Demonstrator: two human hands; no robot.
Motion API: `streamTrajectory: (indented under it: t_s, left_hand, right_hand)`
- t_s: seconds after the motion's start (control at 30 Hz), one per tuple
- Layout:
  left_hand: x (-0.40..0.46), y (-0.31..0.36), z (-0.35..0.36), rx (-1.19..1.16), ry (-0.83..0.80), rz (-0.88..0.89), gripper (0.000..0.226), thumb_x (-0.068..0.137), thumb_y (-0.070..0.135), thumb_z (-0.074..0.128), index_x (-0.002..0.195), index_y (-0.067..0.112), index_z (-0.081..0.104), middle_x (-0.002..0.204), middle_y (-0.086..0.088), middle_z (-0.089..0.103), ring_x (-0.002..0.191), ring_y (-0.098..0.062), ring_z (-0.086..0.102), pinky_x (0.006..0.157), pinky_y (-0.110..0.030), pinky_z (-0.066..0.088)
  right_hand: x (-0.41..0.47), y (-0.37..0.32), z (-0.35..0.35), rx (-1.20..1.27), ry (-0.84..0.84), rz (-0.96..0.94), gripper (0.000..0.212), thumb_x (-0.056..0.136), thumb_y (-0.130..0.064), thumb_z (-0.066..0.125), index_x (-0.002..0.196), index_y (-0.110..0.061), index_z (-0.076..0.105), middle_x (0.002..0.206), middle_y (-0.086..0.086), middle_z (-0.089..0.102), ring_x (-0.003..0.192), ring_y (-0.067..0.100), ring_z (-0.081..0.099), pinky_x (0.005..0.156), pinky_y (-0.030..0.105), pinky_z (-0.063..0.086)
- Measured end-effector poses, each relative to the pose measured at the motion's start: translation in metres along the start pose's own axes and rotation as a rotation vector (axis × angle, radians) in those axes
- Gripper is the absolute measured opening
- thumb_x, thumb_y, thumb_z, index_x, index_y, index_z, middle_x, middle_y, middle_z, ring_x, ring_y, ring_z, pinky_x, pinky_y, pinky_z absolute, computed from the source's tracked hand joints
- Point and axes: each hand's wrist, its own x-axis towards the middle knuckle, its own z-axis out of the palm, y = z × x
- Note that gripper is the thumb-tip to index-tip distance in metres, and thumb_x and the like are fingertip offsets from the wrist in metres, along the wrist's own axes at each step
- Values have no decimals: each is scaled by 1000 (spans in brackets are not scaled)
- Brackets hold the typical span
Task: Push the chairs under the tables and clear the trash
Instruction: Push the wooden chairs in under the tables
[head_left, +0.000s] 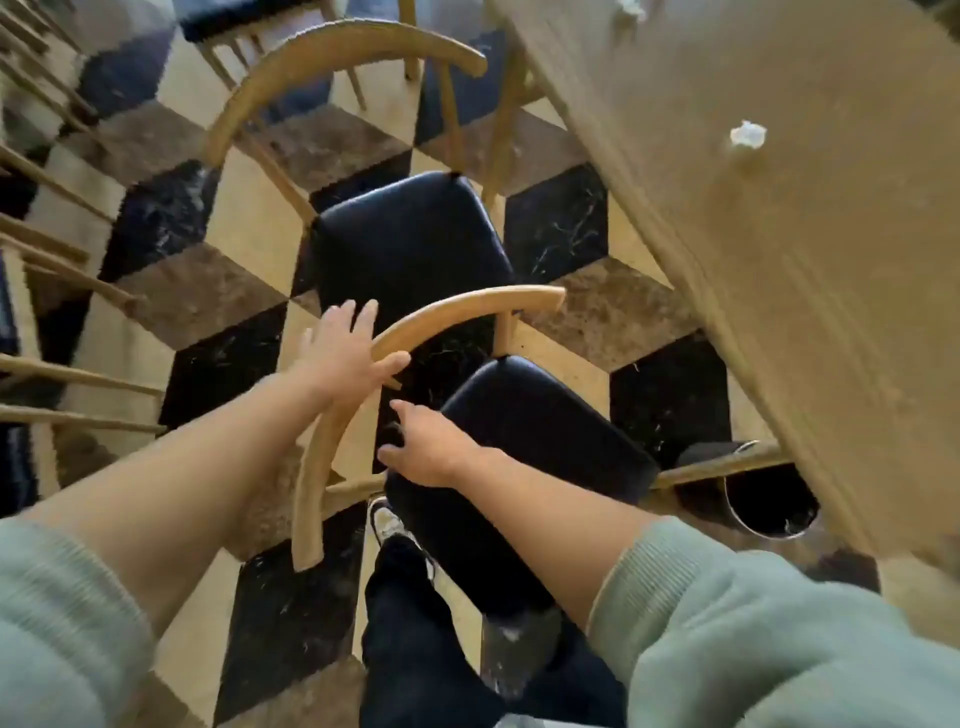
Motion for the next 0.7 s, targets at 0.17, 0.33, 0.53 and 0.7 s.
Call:
streamTrajectory:
  t_s: [0.17, 0.33, 0.53, 0.7]
  left_hand:
    - [98, -5, -3, -178, -124, 182, 90, 92, 62, 57, 160, 21, 15, 160, -12, 37, 146, -32, 37, 115, -52, 37]
    - [131, 1, 6, -334, -461, 378, 76, 86, 66, 62, 148, 27, 39, 119, 6, 64, 105, -17, 66, 84, -36, 55]
    - [128, 0, 22, -535, -499, 392, 46, 84, 24, 74, 126, 28, 55, 102, -2, 66, 86, -18, 69, 67, -34, 58]
    - [131, -21, 13, -580, -423, 301, 51, 85, 19, 73, 132, 27, 55, 101, 0, 66, 87, -17, 69, 72, -35, 58]
  right_hand:
    - [88, -40, 64, 411, 76, 205, 69, 88, -63, 59, 132, -10, 53, 118, 6, 65, 113, 29, 62, 86, 34, 45]
    - [128, -48, 115, 946, 362, 445, 70, 63, -61, 68, 121, -34, 41, 99, -8, 59, 93, 19, 66, 85, 41, 57]
    - [128, -47, 115, 1084, 395, 404, 71, 66, -34, 73, 127, -32, 37, 101, -6, 57, 92, 12, 60, 73, 29, 49]
    - [131, -46, 107, 966, 235, 381, 80, 66, -36, 75, 133, -36, 30, 108, -6, 56, 99, 16, 60, 83, 37, 53]
